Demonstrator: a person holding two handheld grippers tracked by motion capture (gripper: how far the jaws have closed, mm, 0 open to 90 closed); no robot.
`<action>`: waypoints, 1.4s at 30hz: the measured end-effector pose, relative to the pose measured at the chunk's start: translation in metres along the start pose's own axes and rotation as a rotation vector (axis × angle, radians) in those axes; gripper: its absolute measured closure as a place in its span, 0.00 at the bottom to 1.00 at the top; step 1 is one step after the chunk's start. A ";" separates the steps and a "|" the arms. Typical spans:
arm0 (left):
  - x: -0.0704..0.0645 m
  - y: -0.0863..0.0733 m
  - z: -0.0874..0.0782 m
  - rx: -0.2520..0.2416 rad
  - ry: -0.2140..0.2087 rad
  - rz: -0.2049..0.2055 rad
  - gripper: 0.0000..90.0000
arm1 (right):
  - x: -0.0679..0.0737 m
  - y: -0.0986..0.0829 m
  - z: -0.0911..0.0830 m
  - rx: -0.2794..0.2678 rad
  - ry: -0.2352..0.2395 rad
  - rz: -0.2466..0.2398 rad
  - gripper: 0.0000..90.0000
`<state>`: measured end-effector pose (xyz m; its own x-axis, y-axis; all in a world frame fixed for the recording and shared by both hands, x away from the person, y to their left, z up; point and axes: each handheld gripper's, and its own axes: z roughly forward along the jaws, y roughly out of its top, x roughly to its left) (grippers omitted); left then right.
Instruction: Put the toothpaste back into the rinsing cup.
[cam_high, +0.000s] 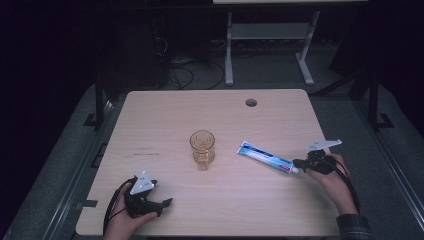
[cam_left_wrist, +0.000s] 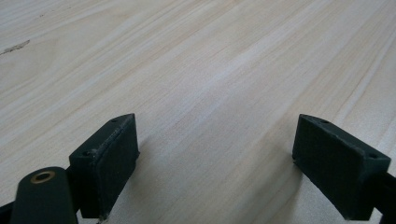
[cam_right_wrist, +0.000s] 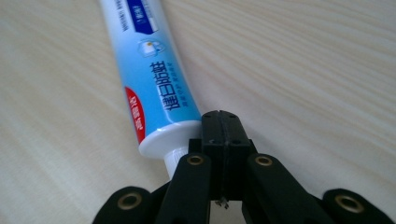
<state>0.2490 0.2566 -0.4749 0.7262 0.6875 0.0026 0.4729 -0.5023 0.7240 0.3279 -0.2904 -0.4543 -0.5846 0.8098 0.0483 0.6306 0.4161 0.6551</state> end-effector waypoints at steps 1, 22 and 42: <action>0.000 0.000 0.000 0.000 0.000 -0.001 0.15 | 0.002 -0.001 -0.002 0.001 0.000 -0.003 1.00; -0.001 -0.001 0.000 -0.002 -0.001 0.000 0.15 | 0.036 -0.027 -0.018 -0.011 0.051 -0.028 1.00; -0.001 0.000 0.000 -0.001 -0.001 0.002 0.15 | 0.035 0.003 -0.024 -0.098 0.049 0.023 0.58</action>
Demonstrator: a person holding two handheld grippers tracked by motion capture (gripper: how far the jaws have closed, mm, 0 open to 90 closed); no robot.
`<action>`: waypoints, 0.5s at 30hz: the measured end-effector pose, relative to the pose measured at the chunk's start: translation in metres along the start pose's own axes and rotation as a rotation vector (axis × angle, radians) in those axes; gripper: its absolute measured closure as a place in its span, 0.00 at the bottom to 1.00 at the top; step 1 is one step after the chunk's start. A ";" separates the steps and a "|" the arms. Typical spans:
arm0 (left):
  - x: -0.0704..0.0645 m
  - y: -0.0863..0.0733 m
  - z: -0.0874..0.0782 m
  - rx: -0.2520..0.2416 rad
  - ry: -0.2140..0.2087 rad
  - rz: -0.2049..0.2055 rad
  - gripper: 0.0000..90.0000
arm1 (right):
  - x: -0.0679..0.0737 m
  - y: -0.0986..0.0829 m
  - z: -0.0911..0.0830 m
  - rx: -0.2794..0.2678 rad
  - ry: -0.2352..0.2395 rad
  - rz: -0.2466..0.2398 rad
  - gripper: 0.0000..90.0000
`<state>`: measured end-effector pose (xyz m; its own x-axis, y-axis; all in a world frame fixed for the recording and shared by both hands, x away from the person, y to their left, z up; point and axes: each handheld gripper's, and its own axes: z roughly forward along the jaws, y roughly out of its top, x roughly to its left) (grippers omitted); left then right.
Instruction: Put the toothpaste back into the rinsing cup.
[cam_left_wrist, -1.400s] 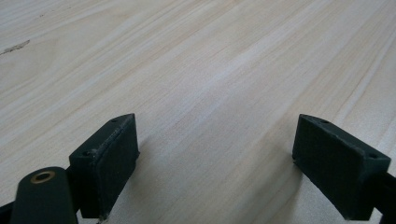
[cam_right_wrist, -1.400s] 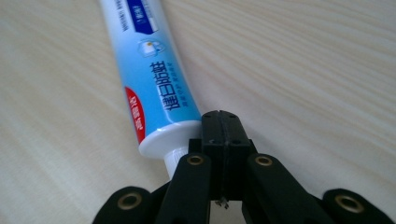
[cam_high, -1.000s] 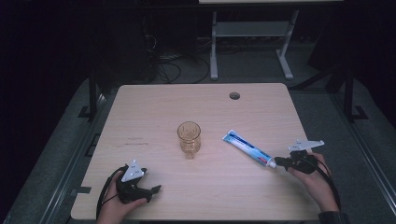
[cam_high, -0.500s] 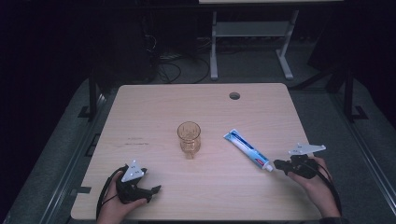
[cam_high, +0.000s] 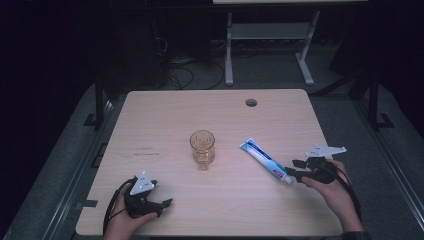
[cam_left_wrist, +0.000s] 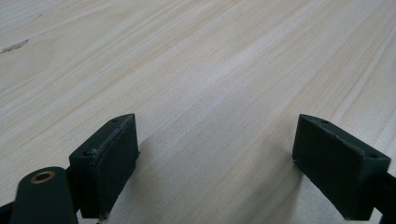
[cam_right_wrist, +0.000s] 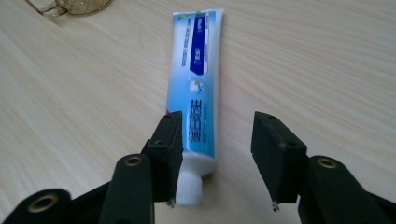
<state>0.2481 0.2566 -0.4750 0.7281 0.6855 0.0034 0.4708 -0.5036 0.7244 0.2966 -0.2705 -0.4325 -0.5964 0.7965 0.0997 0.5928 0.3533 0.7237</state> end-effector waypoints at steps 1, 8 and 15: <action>0.000 0.000 0.000 0.000 0.000 0.000 0.15 | 0.000 0.002 0.002 -0.001 0.001 -0.003 0.58; 0.000 0.000 0.000 0.001 0.000 0.000 0.15 | 0.003 0.019 0.012 -0.005 0.022 -0.018 0.53; 0.000 0.000 0.000 0.001 0.000 0.000 0.15 | 0.004 0.036 0.023 -0.012 0.036 -0.042 0.48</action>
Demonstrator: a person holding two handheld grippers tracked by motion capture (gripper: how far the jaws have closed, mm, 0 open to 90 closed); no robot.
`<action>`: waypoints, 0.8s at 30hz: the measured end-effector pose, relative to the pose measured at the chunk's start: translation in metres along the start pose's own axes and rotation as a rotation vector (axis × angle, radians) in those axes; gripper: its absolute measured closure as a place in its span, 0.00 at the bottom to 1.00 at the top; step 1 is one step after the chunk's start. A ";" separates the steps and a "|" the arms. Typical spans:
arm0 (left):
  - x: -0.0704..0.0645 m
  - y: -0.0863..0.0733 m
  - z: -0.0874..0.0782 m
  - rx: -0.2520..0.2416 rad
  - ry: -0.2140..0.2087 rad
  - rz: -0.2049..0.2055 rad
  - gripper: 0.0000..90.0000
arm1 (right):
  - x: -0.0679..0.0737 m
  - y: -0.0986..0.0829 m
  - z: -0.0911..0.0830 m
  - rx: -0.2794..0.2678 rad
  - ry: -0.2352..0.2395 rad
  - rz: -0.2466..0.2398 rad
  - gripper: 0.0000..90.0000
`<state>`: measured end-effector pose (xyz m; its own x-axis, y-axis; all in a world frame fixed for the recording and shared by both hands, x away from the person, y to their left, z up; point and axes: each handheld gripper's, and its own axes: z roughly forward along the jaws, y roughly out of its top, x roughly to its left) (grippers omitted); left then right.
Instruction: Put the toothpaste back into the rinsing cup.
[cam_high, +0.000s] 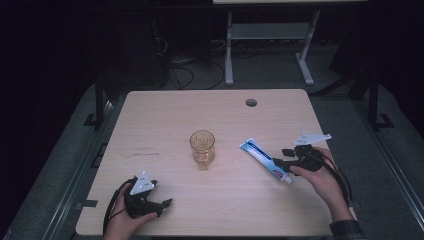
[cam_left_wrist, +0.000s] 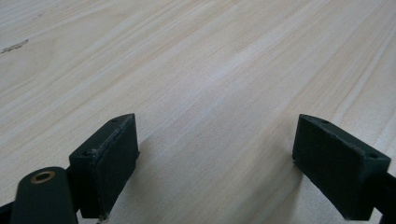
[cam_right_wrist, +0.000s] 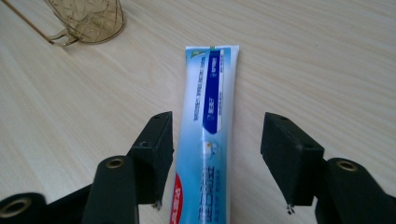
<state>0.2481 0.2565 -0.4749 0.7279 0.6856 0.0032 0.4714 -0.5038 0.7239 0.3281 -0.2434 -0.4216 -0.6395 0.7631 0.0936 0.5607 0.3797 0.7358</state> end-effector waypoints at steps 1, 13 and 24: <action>0.000 0.000 0.000 0.000 0.000 0.000 0.15 | 0.000 0.002 0.001 0.000 0.000 0.001 0.47; 0.000 0.000 0.000 0.000 0.000 0.000 0.15 | -0.001 0.024 0.025 0.038 0.010 -0.019 0.42; 0.000 0.000 0.000 0.000 0.000 0.000 0.15 | 0.001 0.042 0.058 0.108 0.006 -0.037 0.41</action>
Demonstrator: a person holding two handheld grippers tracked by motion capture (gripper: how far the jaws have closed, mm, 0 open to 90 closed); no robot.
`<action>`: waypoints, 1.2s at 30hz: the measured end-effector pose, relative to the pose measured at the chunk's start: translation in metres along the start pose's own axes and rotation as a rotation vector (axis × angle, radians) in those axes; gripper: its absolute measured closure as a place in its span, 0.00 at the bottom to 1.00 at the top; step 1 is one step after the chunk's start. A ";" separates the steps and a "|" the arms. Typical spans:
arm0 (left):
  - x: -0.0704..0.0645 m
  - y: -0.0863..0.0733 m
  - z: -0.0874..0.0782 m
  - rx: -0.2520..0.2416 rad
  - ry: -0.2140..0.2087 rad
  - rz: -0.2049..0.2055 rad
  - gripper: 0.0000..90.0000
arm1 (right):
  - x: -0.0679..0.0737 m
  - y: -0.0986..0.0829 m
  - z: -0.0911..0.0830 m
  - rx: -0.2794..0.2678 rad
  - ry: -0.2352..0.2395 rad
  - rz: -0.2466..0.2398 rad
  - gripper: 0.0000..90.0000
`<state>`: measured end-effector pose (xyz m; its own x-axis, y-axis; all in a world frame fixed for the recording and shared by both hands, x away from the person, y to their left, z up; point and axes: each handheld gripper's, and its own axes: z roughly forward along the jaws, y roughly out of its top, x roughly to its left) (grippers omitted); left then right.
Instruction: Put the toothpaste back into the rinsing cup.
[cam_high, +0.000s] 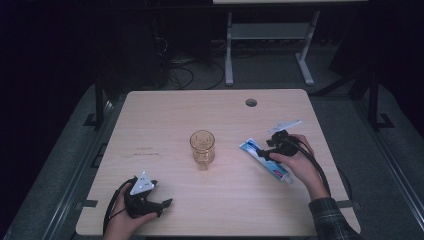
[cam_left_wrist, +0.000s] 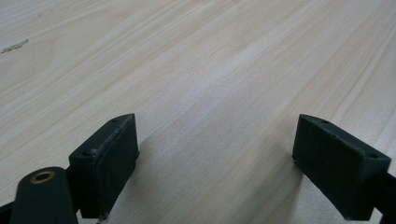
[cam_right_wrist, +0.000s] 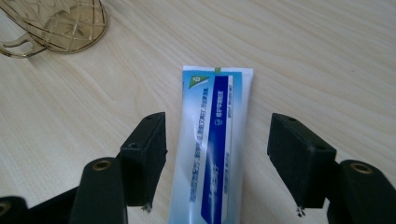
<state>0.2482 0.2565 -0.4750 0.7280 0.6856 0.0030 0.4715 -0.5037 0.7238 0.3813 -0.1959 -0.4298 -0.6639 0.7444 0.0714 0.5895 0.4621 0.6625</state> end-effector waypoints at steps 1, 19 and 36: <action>0.000 0.000 0.000 0.000 0.000 0.000 0.15 | 0.000 0.002 0.003 0.009 0.001 -0.004 0.41; 0.000 0.000 0.000 0.000 0.001 0.000 0.15 | -0.002 0.020 0.043 0.119 0.001 -0.013 0.40; 0.000 0.000 0.000 0.000 0.001 0.001 0.15 | 0.004 0.023 0.055 0.202 -0.035 -0.045 0.43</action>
<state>0.2481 0.2565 -0.4750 0.7281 0.6855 0.0039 0.4711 -0.5045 0.7236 0.4177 -0.1560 -0.4554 -0.6771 0.7357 0.0166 0.6424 0.5798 0.5011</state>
